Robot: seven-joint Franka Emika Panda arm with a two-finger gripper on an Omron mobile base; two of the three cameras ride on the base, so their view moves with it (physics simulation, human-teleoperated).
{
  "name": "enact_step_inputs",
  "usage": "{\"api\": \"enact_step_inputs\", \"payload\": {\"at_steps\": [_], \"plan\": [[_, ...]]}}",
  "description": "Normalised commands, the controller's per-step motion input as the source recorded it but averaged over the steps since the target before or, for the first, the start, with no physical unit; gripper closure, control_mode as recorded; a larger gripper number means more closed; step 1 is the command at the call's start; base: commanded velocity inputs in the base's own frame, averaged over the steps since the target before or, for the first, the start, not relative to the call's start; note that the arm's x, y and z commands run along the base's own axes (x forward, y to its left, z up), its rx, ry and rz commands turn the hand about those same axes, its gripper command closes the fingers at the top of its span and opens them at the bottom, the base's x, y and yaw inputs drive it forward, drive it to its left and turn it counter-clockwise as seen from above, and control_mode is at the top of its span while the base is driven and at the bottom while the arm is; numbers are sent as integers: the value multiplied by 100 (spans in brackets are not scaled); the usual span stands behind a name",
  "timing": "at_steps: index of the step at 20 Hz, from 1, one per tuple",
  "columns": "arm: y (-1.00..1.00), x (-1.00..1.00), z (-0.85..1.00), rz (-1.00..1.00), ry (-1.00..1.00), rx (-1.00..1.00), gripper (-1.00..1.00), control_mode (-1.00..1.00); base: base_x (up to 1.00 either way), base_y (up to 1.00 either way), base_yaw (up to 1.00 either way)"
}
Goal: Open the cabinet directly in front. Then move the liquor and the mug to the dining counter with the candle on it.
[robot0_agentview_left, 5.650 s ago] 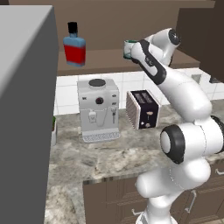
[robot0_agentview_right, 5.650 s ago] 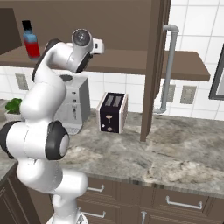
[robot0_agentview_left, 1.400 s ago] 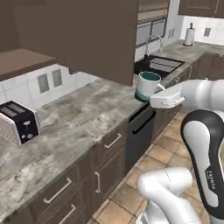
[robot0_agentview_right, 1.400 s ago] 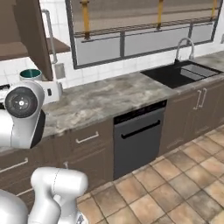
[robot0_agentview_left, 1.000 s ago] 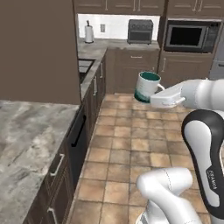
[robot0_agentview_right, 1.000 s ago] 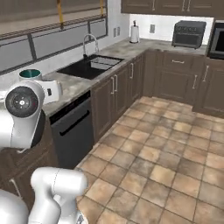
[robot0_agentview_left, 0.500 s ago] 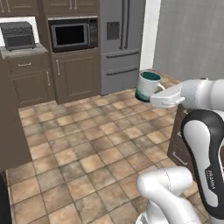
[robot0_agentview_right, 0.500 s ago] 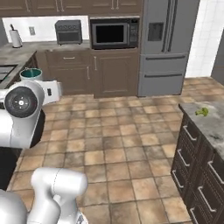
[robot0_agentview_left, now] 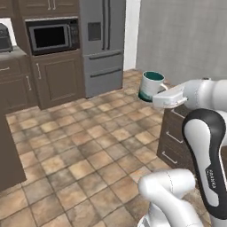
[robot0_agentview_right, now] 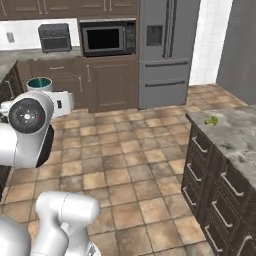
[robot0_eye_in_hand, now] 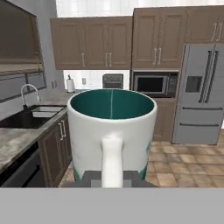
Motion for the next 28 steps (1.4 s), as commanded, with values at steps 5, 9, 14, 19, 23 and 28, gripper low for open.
{"api": "enact_step_inputs", "payload": {"at_steps": [5, 9, 14, 19, 23, 28], "plan": [[0, 0, 0, 0, 0, 0, 100, 100, 0, 0, -100], [0, 0, 0, 0, 0, 0, 100, 100, 0, 0, -100], [0, 0, 0, 0, 0, 0, 100, 100, 0, 0, -100], [0, 0, 0, 0, 0, 0, 100, 100, 0, 0, -92], [0, 0, 0, 0, 0, 0, 100, 100, 0, 0, -5], [0, 0, 0, 0, 0, 0, 100, 100, 36, 76, 0]]}}
